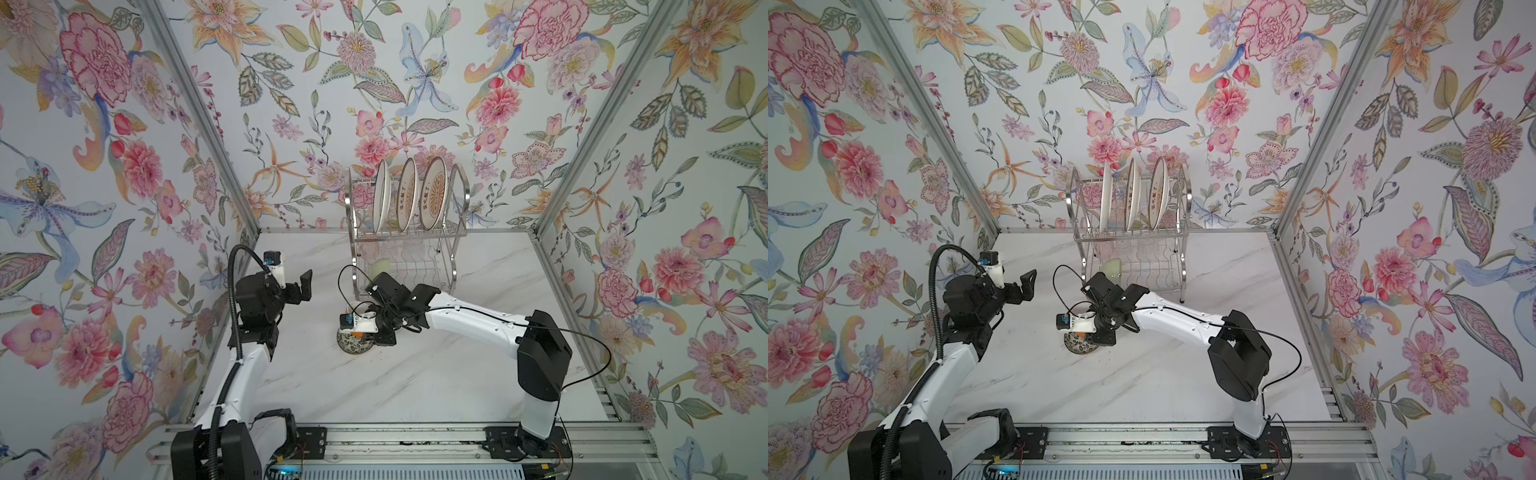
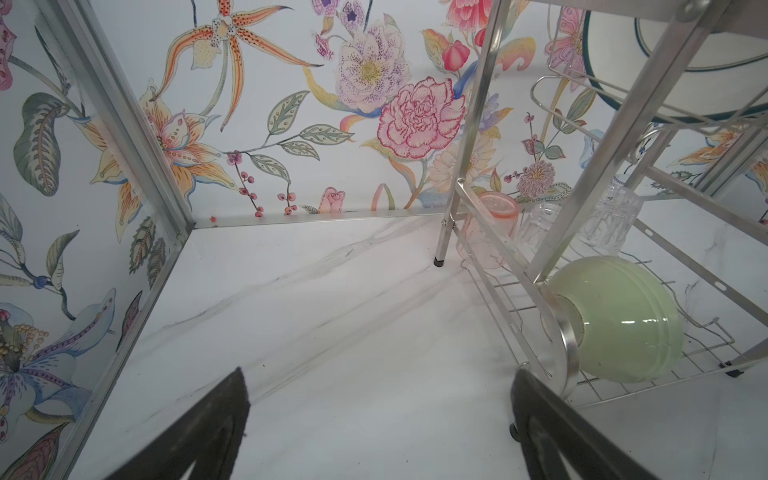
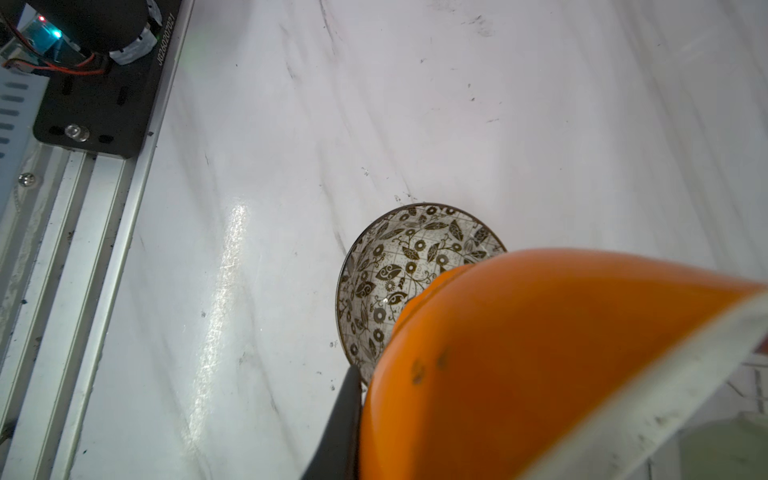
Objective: Unload the mixed dishes from the dish rack
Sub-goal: 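Carry the orange bowl toward the robot above the pink-patterned bowl, then lower the orange bowl onto the pink-patterned bowl and open the right gripper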
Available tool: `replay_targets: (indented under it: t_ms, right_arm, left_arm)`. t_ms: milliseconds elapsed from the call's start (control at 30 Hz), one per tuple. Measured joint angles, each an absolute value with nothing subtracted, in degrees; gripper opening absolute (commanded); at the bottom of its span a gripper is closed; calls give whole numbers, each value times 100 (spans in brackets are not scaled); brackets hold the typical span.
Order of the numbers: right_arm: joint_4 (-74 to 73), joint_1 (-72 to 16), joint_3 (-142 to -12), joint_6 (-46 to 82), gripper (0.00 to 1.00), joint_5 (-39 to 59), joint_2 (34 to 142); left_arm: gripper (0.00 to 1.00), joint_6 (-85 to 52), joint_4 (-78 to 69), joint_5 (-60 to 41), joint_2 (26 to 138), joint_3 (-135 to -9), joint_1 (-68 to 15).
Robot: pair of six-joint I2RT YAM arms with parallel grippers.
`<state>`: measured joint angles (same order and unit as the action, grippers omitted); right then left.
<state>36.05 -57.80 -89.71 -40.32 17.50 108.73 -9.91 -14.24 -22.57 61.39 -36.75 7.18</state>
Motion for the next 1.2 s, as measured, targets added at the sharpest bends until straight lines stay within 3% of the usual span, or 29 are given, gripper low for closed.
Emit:
replay_targets:
  t_ms: [400,1200]
  right_arm:
    - [4543,-6075,-10215,-3874,2,1229,11935]
    - [5137,-6193,-10840,-3854,11,1044,12464]
  left_arm:
    - [99,-993,-1422,-2029,6086,-3675,722]
    - [99,-961,-1420,-2014,5883,-3675,722]
